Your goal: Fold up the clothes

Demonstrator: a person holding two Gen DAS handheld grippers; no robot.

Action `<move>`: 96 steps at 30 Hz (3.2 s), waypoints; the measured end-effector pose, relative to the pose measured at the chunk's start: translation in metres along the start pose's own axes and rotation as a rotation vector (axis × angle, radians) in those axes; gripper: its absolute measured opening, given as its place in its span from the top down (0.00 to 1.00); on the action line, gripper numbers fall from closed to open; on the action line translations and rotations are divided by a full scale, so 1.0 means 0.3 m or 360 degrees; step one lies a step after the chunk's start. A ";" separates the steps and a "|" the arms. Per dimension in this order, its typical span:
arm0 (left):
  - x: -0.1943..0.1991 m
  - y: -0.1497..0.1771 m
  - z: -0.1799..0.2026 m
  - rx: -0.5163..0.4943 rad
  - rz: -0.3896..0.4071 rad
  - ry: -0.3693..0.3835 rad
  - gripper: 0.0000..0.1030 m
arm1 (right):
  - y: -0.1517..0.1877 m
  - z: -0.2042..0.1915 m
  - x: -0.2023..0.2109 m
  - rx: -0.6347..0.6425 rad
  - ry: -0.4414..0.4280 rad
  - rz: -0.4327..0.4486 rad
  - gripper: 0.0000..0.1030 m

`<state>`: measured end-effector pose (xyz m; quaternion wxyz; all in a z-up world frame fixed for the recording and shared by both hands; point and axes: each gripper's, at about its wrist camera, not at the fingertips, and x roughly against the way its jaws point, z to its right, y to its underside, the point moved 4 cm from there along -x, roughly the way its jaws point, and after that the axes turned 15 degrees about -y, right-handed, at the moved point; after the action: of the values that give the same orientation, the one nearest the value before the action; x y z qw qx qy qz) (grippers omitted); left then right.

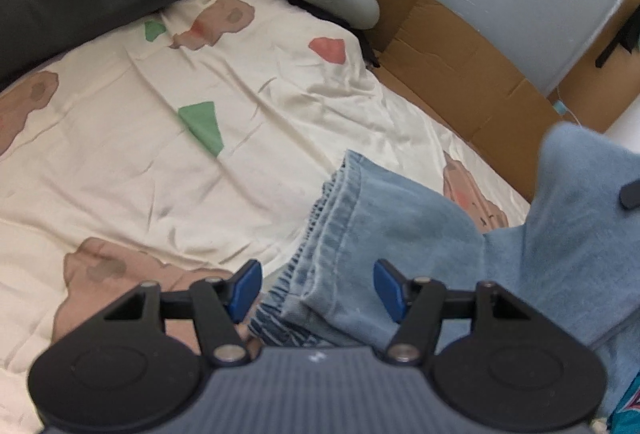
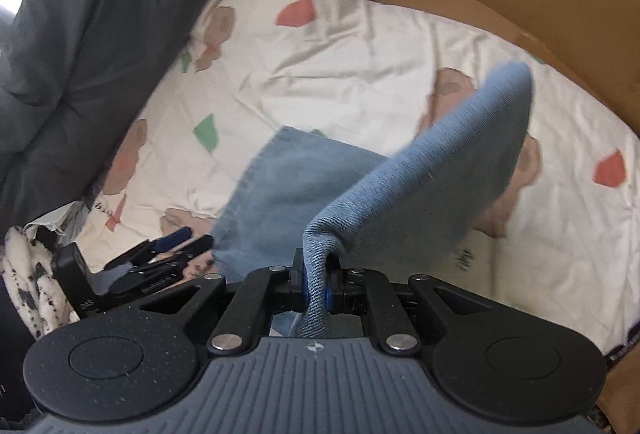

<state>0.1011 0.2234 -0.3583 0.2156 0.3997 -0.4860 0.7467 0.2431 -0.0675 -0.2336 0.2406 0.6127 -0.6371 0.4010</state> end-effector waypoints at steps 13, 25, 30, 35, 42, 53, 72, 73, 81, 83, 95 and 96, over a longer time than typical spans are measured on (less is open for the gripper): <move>0.013 -0.017 -0.029 0.0089 0.0039 0.0015 0.42 | -0.036 -0.085 -0.271 -0.0051 -0.0109 0.0091 0.94; 0.012 -0.030 -0.062 0.0140 0.0046 0.0016 0.59 | -0.024 -0.152 -0.547 0.0178 -0.0021 -0.0081 0.94; 0.020 -0.044 -0.076 0.0162 0.0059 0.0007 0.59 | -0.002 -0.157 -0.647 0.0240 0.0022 -0.0146 0.94; 0.023 -0.064 -0.069 0.0179 0.0087 0.0025 0.59 | 0.003 -0.166 -0.705 0.0271 0.0055 -0.0236 0.91; 0.048 -0.095 -0.087 0.0245 0.0142 0.0081 0.55 | 0.005 -0.209 -0.671 0.0187 -0.0107 -0.0303 0.64; 0.085 -0.151 -0.069 0.0166 0.0110 0.0143 0.38 | 0.003 -0.153 -0.450 0.0060 -0.0106 -0.0032 0.58; 0.018 0.017 -0.011 -0.0009 -0.0203 0.0092 0.74 | 0.376 0.322 -0.307 -0.0438 0.0092 0.0515 0.57; 0.027 0.019 -0.009 -0.0005 -0.0207 0.0100 0.79 | 0.386 0.328 -0.312 -0.0444 0.0088 0.0512 0.56; 0.096 0.046 -0.015 0.0043 -0.0255 0.0130 0.84 | 0.418 0.331 -0.336 -0.0448 0.0068 0.0510 0.55; 0.089 0.067 -0.034 0.0056 -0.0273 0.0109 0.84 | 0.416 0.333 -0.335 -0.0439 0.0069 0.0516 0.53; 0.030 0.131 -0.115 0.0133 -0.0332 0.0067 0.83 | 0.379 0.368 -0.349 -0.0441 0.0036 0.0657 0.53; 0.022 0.134 -0.116 0.0135 -0.0331 0.0070 0.82 | 0.373 0.372 -0.350 -0.0441 0.0039 0.0673 0.53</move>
<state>0.0550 0.2368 -0.3824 0.2855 0.4401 -0.4050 0.7488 0.1688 -0.1038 -0.4043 0.2406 0.4220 -0.7971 0.3587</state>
